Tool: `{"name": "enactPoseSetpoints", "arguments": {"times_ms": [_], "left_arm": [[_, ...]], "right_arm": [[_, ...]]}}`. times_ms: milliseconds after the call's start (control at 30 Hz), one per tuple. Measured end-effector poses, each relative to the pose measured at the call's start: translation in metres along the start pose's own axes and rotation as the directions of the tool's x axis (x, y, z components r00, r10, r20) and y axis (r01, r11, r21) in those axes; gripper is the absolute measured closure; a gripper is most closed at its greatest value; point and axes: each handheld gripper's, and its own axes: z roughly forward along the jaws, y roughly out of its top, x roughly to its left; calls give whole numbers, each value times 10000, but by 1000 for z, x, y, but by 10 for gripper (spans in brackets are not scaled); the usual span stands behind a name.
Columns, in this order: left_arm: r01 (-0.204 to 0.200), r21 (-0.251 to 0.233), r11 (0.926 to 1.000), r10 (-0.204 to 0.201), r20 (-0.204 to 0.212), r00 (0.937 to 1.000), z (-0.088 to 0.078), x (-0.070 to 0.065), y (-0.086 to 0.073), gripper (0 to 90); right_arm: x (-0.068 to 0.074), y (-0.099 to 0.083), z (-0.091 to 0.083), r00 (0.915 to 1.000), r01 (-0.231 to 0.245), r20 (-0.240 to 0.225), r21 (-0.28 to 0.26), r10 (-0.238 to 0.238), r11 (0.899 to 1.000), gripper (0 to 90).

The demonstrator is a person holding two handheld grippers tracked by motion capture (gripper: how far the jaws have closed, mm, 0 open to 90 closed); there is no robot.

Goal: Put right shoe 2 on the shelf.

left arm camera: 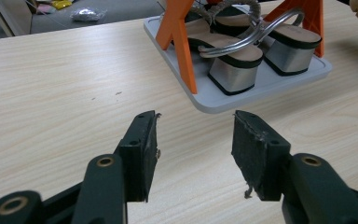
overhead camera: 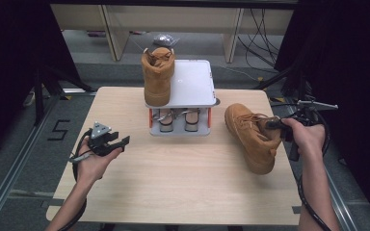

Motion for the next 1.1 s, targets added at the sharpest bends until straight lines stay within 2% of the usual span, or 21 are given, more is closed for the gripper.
{"name": "enactPoseSetpoints", "arguments": {"times_ms": [133,167,233,300,333,400,433,467,500,533,567,600,633,700,733,767,800,867,1000,1067,1100], "left_arm": [[89,29,10000,-89,-144,9999,2,0,-2,495],[114,-14,9999,-114,-104,9999,3,0,-2,495],[106,57,9999,-105,-125,9999,3,0,-3,495],[99,63,9999,-98,-122,9999,3,0,-3,495],[95,44,9999,-94,-116,9999,3,0,-3,494],[109,-16,9999,-109,-69,9999,3,0,-3,494],[133,-36,9999,-133,-67,9999,3,0,-4,494],[117,38,9999,-117,-100,9999,3,0,-3,494],[117,78,9999,-116,-114,9999,2,0,-3,494],[137,74,9999,-136,-114,9998,2,0,-4,494],[155,75,9999,-154,-132,9998,2,1,-4,494],[156,109,9998,-154,-162,9998,2,1,-4,494],[157,89,9998,-156,-131,9998,3,1,-5,494],[148,149,9998,-146,-144,9998,3,2,-6,493],[173,45,9998,-173,-98,9998,4,2,-6,494],[179,37,9998,-179,-66,9998,4,3,-6,493],[177,40,9998,-177,-66,9998,4,3,-6,493],[172,39,9998,-171,-51,9998,4,3,-7,493],[179,55,9998,-179,-59,9998,4,3,-7,493],[190,45,9998,-190,-73,9998,4,3,-7,493],[191,47,9998,-191,-73,9998,4,2,-7,493]], "right_arm": [[2,4,3,9999,53,142,-174,-51,9998,843],[4,6,2,9993,-4,387,6,4,10000,843],[6,8,3,9991,-10,418,-66,13,10000,843],[6,10,4,10000,-35,69,-219,36,9998,843],[8,11,3,9993,-2,363,-167,8,9999,842],[10,13,3,9992,185,370,-337,-172,9993,842],[12,13,3,9994,88,348,-294,-78,9995,842],[12,14,4,9996,207,193,-536,-197,9983,842],[14,15,3,9992,98,391,-320,-86,9994,842],[13,16,4,9998,135,132,-499,-128,9987,842],[15,17,4,9996,14,286,-423,-2,9991,842],[15,18,4,9999,94,42,-551,-91,9984,842],[17,20,4,9996,20,276,-433,-8,9991,842],[19,22,4,10000,-74,-9,-599,74,9982,842],[20,23,4,9996,-65,279,-512,80,9987,842],[19,24,5,9999,67,98,-687,-61,9976,842],[20,25,5,9997,156,218,-730,-141,9972,842],[22,27,5,9996,-13,277,-636,31,9980,842],[24,29,7,9996,-283,-60,-818,280,9962,842],[24,31,8,9998,-147,152,-848,160,9963,842],[25,32,8,9994,-321,-121,-882,311,9956,842]]}}
